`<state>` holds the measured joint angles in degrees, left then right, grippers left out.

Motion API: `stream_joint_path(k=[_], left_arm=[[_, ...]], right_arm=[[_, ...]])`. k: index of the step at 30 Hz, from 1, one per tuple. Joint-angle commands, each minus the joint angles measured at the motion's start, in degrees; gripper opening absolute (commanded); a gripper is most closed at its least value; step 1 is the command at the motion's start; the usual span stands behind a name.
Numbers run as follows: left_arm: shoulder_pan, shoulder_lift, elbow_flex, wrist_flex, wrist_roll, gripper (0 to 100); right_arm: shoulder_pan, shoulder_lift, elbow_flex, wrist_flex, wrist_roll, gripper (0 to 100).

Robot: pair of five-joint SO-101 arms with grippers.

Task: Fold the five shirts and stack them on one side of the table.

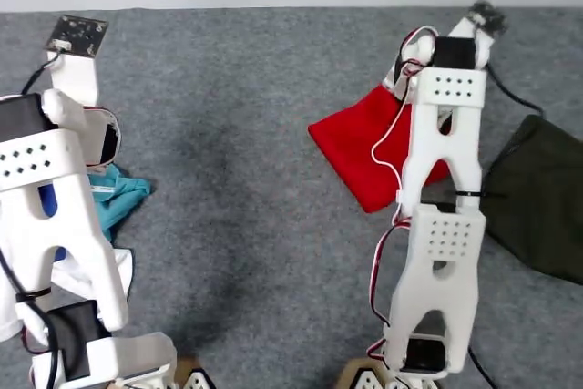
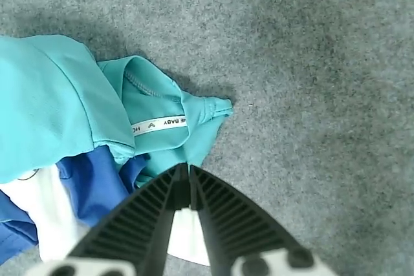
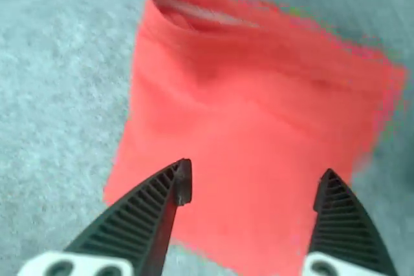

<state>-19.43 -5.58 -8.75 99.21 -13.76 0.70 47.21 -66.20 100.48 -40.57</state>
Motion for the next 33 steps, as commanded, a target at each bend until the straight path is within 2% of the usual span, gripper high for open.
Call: stream_joint_path(k=[1,4,9,21,23,29,33], left_arm=[[-0.4,-1.8,-0.1,-0.8,-0.6,1],[-0.4,-1.8,-0.1,-0.9,-0.6,1],[-0.4,-1.8,-0.1,-0.9,-0.6,1],[-0.4,-1.8,-0.1,-0.5,-0.6,1],[-0.4,-1.9,-0.1,-0.5,-0.6,1],[-0.4,-2.1,-0.1,-0.5,-0.6,1],[-0.4,-2.2,-0.1,-0.4,-0.6,1]], right_arm=[[-1.1,-7.2,8.6,2.3,-2.9,37.6],[-1.1,-6.4,9.9,2.2,-4.3,42.9],[-1.2,-1.1,9.7,-0.6,-4.7,42.8],[-0.9,15.3,9.6,-15.6,-3.4,42.1],[-0.7,16.0,9.5,-15.1,-3.5,36.8],[0.4,15.9,9.3,-13.8,-2.6,11.0],[1.6,15.9,5.5,-9.3,0.7,1.0]])
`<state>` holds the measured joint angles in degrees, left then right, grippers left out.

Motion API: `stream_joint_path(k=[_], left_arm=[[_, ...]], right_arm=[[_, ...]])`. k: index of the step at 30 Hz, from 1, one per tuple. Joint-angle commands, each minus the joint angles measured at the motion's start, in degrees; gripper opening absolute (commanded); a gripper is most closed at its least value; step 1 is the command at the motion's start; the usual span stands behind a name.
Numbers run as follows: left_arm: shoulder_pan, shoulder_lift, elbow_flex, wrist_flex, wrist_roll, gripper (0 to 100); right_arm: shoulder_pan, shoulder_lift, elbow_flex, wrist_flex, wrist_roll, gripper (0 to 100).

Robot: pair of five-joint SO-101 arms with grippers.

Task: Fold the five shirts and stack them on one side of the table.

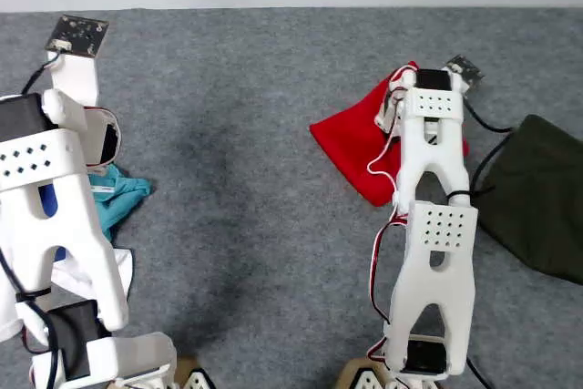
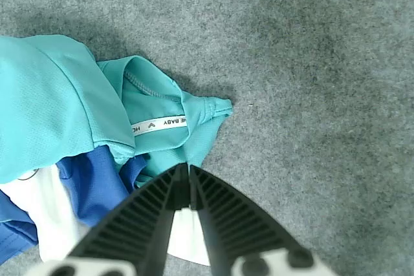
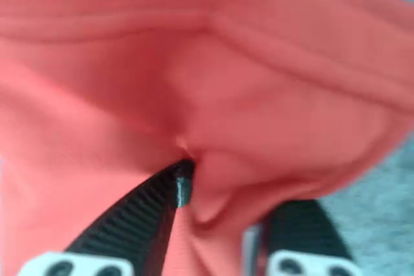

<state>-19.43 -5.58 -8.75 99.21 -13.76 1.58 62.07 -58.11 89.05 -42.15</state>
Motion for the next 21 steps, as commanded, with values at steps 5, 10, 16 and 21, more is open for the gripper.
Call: stream_joint_path(k=[5,10,16,21], left_arm=[[-0.4,-2.0,-0.1,-0.4,-0.5,1],[-0.4,-2.3,-0.1,-0.4,-0.5,1],[-0.4,-2.4,-0.3,0.8,-0.6,1],[-0.4,-2.4,-0.3,0.7,-0.6,1]], right_arm=[[1.5,1.0,-14.5,10.9,7.2,0.9],[3.7,-0.1,-25.8,14.0,18.3,0.9],[8.4,-9.5,-21.8,14.0,27.9,0.8],[12.3,-21.1,-8.4,13.9,34.1,0.8]])
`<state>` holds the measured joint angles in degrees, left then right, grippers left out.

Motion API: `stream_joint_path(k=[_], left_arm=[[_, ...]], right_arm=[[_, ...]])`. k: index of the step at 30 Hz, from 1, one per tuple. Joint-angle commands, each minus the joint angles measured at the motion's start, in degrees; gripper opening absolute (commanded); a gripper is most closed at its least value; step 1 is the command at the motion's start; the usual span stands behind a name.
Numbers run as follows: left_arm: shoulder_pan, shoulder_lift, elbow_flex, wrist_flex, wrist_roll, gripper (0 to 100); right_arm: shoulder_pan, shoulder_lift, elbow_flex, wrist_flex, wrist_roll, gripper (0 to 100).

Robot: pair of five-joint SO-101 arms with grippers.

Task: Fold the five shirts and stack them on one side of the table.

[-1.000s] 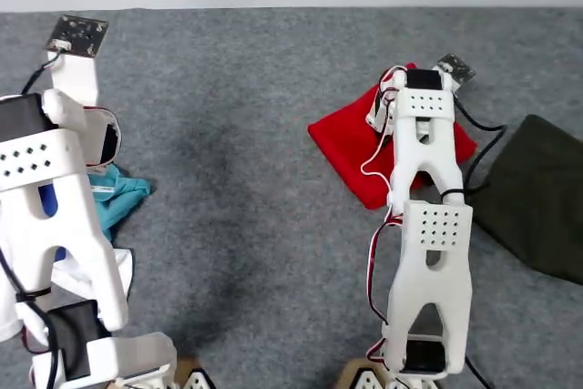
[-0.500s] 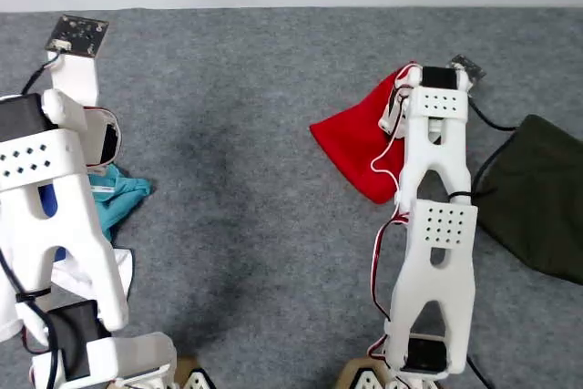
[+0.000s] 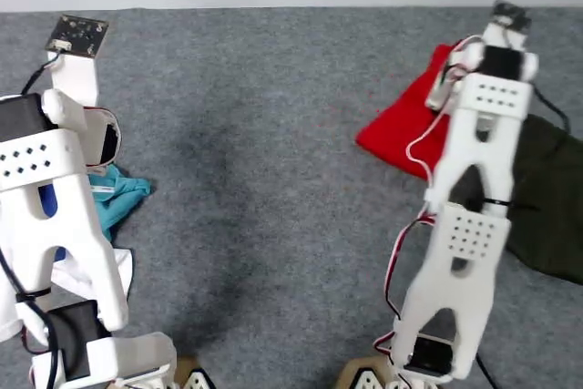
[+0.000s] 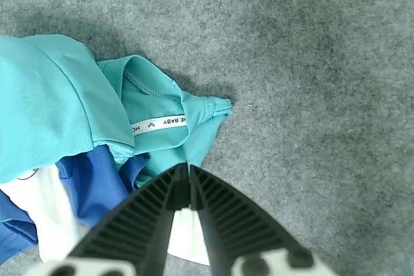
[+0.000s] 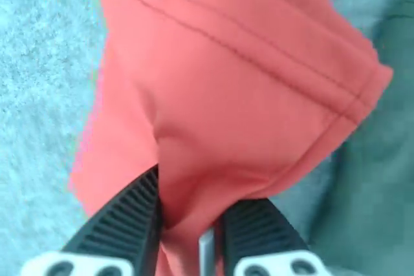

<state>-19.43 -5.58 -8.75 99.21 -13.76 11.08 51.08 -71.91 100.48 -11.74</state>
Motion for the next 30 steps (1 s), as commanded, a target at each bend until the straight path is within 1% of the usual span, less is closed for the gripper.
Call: stream_joint_path(k=[1,6,12,16,22,25,27,30], left_arm=[[-0.4,-2.4,-0.3,0.7,-0.6,1],[-0.2,-2.4,-0.3,0.7,-0.6,1],[-0.1,-2.3,-0.3,0.7,-0.5,1],[-0.1,-2.2,-0.2,0.7,-0.4,1],[-0.1,-2.3,-0.2,0.8,-0.4,1],[-0.1,-2.3,-0.2,0.8,-0.4,1],[-0.1,-2.3,-0.2,0.8,-0.4,1],[-0.1,-2.3,-0.1,0.8,-0.4,1]], right_arm=[[3.8,-12.4,8.2,2.5,4.9,0.9],[10.4,-20.4,17.8,2.4,10.0,0.9],[18.2,-20.9,19.3,2.1,16.0,0.9],[21.5,-18.2,19.3,0.1,18.6,0.9],[25.9,-12.6,19.3,-2.9,18.8,0.9],[27.0,-10.0,19.2,-4.8,22.4,2.0],[27.0,-8.9,19.1,-4.6,24.0,8.2],[27.1,-9.2,18.6,-4.4,24.0,23.7]])
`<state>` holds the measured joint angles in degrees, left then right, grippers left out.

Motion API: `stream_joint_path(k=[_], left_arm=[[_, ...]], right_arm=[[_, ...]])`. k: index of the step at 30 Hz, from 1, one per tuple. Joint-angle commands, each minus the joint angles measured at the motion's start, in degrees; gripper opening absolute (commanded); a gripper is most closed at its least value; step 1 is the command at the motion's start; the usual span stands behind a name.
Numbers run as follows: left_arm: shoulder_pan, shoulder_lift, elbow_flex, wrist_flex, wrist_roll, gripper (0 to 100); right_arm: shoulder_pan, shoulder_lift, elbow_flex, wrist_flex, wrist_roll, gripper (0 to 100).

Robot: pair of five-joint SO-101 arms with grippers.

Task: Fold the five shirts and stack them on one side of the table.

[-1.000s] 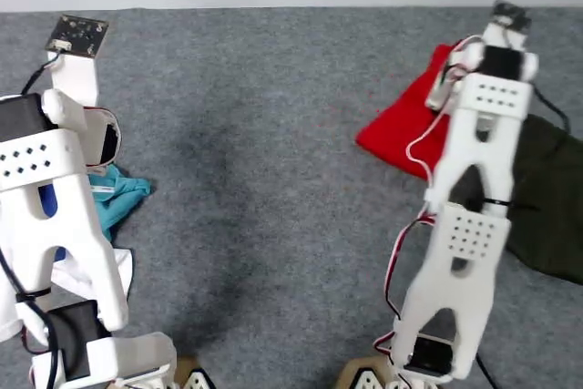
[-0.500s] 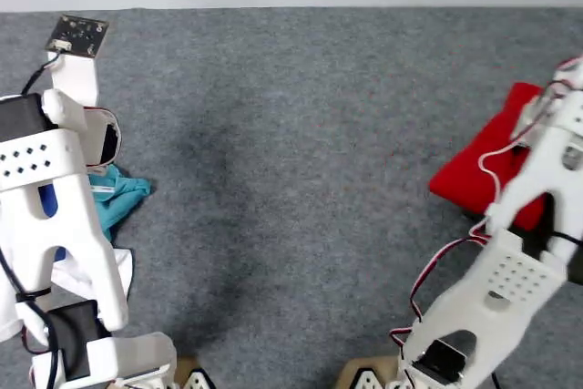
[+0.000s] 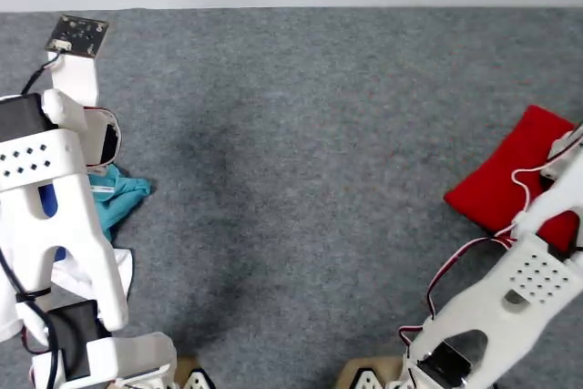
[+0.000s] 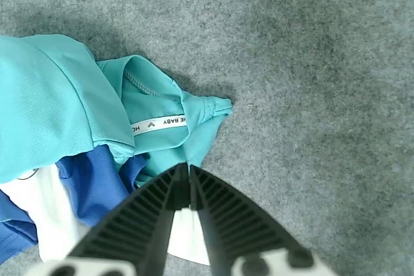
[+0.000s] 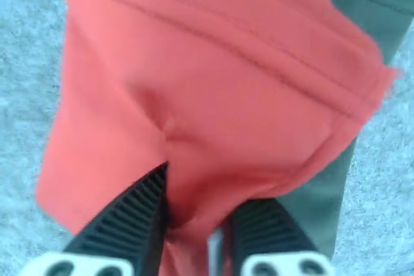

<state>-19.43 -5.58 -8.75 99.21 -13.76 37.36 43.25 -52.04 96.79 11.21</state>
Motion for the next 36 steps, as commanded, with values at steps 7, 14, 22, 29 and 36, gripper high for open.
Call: stream_joint_path(k=[7,14,22,29,36], left_arm=[[-0.1,-2.3,-0.1,0.8,-0.4,1],[-0.1,-2.3,-0.1,0.8,-0.4,1],[-0.1,-2.3,-0.1,1.2,-0.3,1],[-0.1,-2.3,-0.1,1.2,-0.3,1],[-0.3,-2.3,-0.1,1.3,-0.5,1]], right_arm=[[-1.3,-8.2,-8.4,6.1,1.4,28.8],[-2.2,-11.6,-5.8,6.0,1.5,2.2],[1.7,-7.4,2.2,-1.5,5.7,0.9],[5.8,3.2,2.4,-17.7,12.3,0.9],[2.6,-2.2,-4.9,-7.5,12.0,0.9]])
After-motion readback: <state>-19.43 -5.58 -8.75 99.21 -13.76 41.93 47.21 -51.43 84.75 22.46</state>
